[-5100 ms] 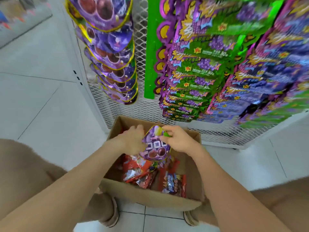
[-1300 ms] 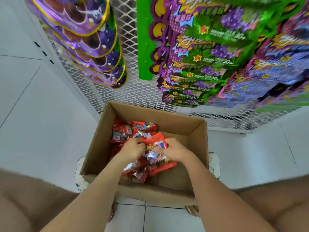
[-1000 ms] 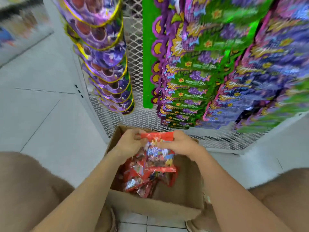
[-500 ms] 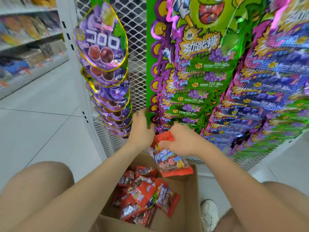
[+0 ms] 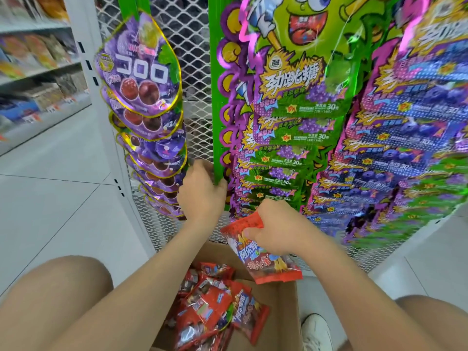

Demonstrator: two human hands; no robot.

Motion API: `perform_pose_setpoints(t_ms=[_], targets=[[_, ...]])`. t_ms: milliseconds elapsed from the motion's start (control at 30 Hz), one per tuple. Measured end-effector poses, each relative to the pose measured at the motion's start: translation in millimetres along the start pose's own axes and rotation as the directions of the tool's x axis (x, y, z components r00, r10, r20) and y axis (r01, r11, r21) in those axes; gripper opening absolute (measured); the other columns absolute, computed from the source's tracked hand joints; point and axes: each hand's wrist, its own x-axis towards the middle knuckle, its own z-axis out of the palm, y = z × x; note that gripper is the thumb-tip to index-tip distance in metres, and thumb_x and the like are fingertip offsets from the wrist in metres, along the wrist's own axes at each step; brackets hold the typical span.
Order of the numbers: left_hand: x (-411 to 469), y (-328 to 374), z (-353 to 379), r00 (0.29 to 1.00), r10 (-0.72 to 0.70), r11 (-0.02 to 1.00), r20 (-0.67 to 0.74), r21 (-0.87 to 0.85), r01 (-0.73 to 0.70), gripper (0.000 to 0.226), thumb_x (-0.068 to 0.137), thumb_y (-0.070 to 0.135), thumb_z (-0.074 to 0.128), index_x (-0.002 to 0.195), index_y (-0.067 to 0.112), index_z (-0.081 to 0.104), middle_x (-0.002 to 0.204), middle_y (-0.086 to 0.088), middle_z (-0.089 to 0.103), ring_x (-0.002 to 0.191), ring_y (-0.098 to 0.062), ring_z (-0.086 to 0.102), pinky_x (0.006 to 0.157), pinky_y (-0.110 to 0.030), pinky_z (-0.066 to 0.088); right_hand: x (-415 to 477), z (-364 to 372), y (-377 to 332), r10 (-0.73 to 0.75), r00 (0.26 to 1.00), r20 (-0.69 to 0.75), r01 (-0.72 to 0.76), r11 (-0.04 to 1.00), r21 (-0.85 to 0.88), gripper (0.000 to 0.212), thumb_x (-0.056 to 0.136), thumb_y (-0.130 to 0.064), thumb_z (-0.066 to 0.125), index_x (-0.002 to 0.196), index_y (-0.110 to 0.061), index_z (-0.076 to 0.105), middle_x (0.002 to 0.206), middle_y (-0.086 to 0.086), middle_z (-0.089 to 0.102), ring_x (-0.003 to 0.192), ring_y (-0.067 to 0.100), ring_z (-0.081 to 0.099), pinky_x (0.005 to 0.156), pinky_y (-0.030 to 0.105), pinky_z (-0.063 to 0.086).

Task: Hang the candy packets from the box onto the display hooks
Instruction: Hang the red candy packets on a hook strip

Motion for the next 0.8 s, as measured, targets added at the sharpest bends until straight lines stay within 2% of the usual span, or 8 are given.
perform_pose_setpoints(t_ms=[100,333,433,500,567,633,700,800], targets=[[-2.7,3.0,2.4,0.999,-0.049,0.998,-0.009,-0.028,0.048,0.037,0.082,0.043,0.083,0.107,0.032,0.058,0.098,0.012,0.070,0.093,-0.024,0.070,0.076,-0.047,0.058,-0.7,-0.9,0.9,-0.014,1.000,-0.017,0.014,1.000,-0.003,0.052,0.100,-0.043,0.069,0.070,-0.017,0.035,0.063,0.003,0.038,0.055,0.023,0.038,0.059,0.032,0.035],[-3.8,0.6,4.8,0.999,-0.006,1.000,-0.039,-0.019,0.006,0.027,0.088,0.032,0.083,0.101,0.028,0.060,0.097,0.009,0.067,0.085,-0.023,0.065,0.068,-0.038,0.050,1.1,-1.8,2.9,-0.013,1.000,-0.015,0.013,1.000,-0.008,0.051,0.100,-0.041,0.069,0.069,-0.016,0.036,0.059,0.001,0.035,0.054,0.024,0.037,0.056,0.031,0.033],[-8.6,-2.4,3.7,0.999,0.034,0.999,-0.011,-0.024,-0.034,0.026,0.090,0.024,0.078,0.092,0.025,0.053,0.081,0.008,0.064,0.074,-0.026,0.062,0.060,-0.038,0.048,4.8,-1.2,6.6,-0.029,0.999,-0.028,0.030,0.999,0.015,0.050,0.100,-0.041,0.070,0.069,-0.015,0.040,0.057,0.002,0.038,0.052,0.025,0.043,0.055,0.033,0.035],[-16.1,-8.2,-0.9,0.999,0.029,0.996,0.017,-0.081,-0.027,0.030,0.093,0.024,0.077,0.093,0.023,0.048,0.073,0.008,0.060,0.069,-0.029,0.062,0.058,-0.040,0.048,3.9,-2.3,6.0,-0.054,0.997,-0.059,0.058,0.996,0.063,0.039,0.100,-0.040,0.070,0.080,-0.012,0.051,0.063,0.005,0.051,0.054,0.024,0.058,0.057,0.035,0.044],[-22.5,-16.9,-9.9,0.999,0.012,0.990,0.032,-0.144,-0.007,0.033,0.094,0.026,0.079,0.098,0.022,0.047,0.074,0.010,0.059,0.069,-0.026,0.062,0.060,-0.040,0.046,2.9,-3.9,4.2,-0.093,0.994,-0.051,0.098,0.988,0.117,0.033,0.102,-0.038,0.068,0.106,-0.006,0.062,0.088,0.013,0.064,0.079,0.032,0.072,0.069,0.039,0.053],[-25.0,-26.2,-23.0,0.998,-0.013,0.984,0.056,-0.179,0.022,0.034,0.093,0.026,0.081,0.104,0.020,0.049,0.079,0.011,0.059,0.072,-0.021,0.061,0.064,-0.038,0.044,2.3,-5.3,2.9,-0.143,0.990,0.010,0.141,0.981,0.136,0.035,0.106,-0.034,0.060,0.123,-0.003,0.059,0.099,0.014,0.061,0.085,0.033,0.067,0.073,0.039,0.050],[-24.3,-36.6,-38.4,0.992,-0.044,0.977,0.115,-0.204,0.067,0.038,0.092,0.026,0.083,0.112,0.019,0.052,0.082,0.011,0.062,0.079,-0.020,0.064,0.070,-0.037,0.044,1.7,-3.8,1.6,-0.204,0.977,0.058,0.193,0.968,0.160,0.024,0.108,-0.033,0.057,0.116,-0.010,0.060,0.088,0.004,0.054,0.069,0.018,0.053,0.066,0.036,0.043],[-18.9,-50.1,-61.9,0.951,-0.044,0.968,0.307,-0.222,0.117,0.030,0.094,0.031,0.082,0.115,0.020,0.064,0.085,0.010,0.071,0.087,-0.019,0.072,0.080,-0.041,0.057,-3.3,1.0,-5.1,-0.267,0.962,0.057,0.246,0.938,0.242,0.019,0.106,-0.033,0.062,0.103,-0.015,0.069,0.078,-0.002,0.055,0.065,0.009,0.049,0.062,0.029,0.040]])
